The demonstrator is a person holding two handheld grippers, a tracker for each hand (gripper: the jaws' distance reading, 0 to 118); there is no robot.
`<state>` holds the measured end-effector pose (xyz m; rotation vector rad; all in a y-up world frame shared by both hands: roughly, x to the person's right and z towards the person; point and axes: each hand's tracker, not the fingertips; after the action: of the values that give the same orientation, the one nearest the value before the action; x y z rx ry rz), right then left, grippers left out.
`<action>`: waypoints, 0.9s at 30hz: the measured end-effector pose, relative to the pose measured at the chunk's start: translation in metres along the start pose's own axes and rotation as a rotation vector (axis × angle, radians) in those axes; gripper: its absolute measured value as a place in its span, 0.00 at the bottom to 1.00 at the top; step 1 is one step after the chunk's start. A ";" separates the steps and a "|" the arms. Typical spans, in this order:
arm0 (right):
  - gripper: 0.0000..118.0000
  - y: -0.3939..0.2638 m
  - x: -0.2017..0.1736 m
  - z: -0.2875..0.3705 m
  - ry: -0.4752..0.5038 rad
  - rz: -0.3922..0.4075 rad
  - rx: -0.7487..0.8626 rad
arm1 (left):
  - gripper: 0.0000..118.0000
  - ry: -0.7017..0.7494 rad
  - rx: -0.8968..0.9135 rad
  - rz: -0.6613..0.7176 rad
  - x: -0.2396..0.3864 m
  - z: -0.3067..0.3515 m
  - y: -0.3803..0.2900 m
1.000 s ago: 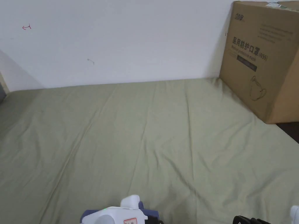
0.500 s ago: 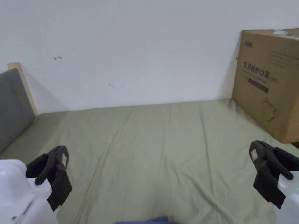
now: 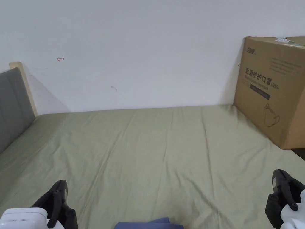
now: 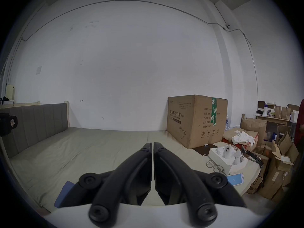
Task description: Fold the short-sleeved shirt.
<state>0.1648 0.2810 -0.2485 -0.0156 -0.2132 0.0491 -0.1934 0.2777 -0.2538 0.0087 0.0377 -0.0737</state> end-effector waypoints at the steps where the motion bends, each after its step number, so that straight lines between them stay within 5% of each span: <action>1: 0.01 0.002 -0.001 0.000 0.001 0.005 0.001 | 0.00 0.004 -0.004 -0.007 0.000 0.000 0.002; 3: 0.01 0.006 -0.005 -0.006 0.045 0.006 -0.055 | 0.00 0.000 -0.037 -0.009 -0.005 -0.001 0.008; 5: 0.01 0.000 -0.013 -0.030 0.252 -0.059 -0.203 | 0.00 -0.026 -0.060 0.004 -0.013 -0.001 0.013; 8: 0.01 -0.040 -0.034 -0.113 0.707 -0.273 -0.774 | 0.00 -0.025 -0.095 0.009 -0.025 -0.002 0.014; 10: 0.01 -0.091 -0.055 -0.150 0.781 -0.395 -1.103 | 0.00 -0.036 -0.152 0.017 -0.032 -0.005 0.009; 11: 0.01 -0.112 -0.065 -0.162 0.800 -0.364 -1.166 | 0.00 -0.032 -0.176 0.011 -0.035 -0.007 0.006; 12: 0.01 -0.126 -0.078 -0.167 0.757 -0.251 -1.192 | 0.00 -0.034 -0.207 0.001 -0.037 -0.009 0.000; 14: 0.01 -0.147 -0.108 -0.172 0.680 0.125 -1.212 | 0.00 -0.039 -0.280 -0.019 -0.041 -0.015 -0.013; 16: 0.01 -0.172 -0.129 -0.177 0.586 0.319 -1.239 | 0.00 -0.037 -0.350 -0.036 -0.044 -0.023 -0.026; 17: 0.01 -0.185 -0.132 -0.181 0.571 0.341 -1.261 | 0.00 -0.038 -0.388 -0.036 -0.045 -0.027 -0.034; 18: 0.01 -0.189 -0.134 -0.185 0.601 0.221 -1.267 | 0.00 -0.044 -0.429 -0.027 -0.046 -0.033 -0.042; 20: 0.01 -0.185 -0.136 -0.187 0.525 0.144 -1.309 | 0.01 -0.098 -0.528 0.037 -0.051 -0.051 -0.057; 22: 0.01 -0.181 -0.139 -0.189 0.532 0.173 -1.316 | 0.03 -0.262 -0.680 0.213 -0.061 -0.080 -0.080; 24: 0.01 -0.182 -0.138 -0.185 0.550 0.207 -1.301 | 0.20 -0.452 -0.835 0.536 -0.075 -0.115 -0.115; 25: 0.01 -0.183 -0.136 -0.184 0.551 0.202 -1.297 | 0.38 -0.521 -0.923 0.737 -0.082 -0.133 -0.138; 26: 0.01 -0.183 -0.133 -0.184 0.552 0.186 -1.294 | 0.73 -0.573 -0.970 0.882 -0.085 -0.147 -0.162; 27: 0.01 -0.184 -0.130 -0.183 0.551 0.155 -1.293 | 0.94 -0.644 -0.989 1.000 -0.082 -0.158 -0.185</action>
<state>0.0857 0.0892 -0.4511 -1.3206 0.3394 0.0525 -0.2950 0.1012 -0.4101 -0.9774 -0.5759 0.9483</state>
